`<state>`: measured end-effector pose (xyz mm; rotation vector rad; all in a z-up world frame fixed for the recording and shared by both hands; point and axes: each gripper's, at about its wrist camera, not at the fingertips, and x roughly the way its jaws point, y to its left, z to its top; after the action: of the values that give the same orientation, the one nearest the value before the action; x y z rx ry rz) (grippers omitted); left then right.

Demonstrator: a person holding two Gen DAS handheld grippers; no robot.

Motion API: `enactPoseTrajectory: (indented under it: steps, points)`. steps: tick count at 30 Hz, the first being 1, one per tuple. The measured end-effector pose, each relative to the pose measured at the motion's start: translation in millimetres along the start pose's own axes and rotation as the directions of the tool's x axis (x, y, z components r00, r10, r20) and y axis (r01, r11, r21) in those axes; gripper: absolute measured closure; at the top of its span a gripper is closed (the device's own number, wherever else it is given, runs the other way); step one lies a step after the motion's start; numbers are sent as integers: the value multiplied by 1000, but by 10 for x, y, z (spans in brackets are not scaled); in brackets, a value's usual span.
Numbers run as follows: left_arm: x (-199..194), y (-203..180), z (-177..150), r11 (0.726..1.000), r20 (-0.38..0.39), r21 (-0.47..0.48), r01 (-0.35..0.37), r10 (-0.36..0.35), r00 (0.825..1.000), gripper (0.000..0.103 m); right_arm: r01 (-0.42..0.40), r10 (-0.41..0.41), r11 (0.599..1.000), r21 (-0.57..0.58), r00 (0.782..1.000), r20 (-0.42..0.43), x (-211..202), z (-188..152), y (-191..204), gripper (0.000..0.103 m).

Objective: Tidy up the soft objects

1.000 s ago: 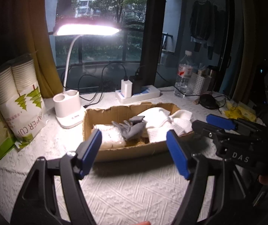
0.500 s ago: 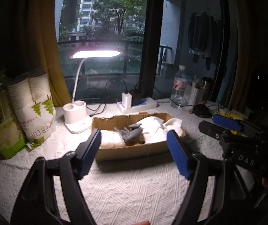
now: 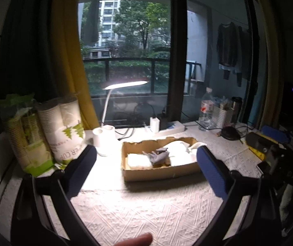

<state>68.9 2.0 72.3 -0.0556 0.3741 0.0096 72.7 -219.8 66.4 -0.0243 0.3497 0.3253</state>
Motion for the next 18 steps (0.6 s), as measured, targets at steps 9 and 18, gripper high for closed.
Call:
enactPoseTrajectory:
  steps: [9,18]
  points:
    - [-152,-58,57,1000,50,28,10,-12,999,4,7,-7,1000,-3,1000,24,-125,40,-7,31]
    - [-154,-61,53,999,57,35,13,-15,998,4,7,-7,1000,-1,1000,17,-117,36,-7,31]
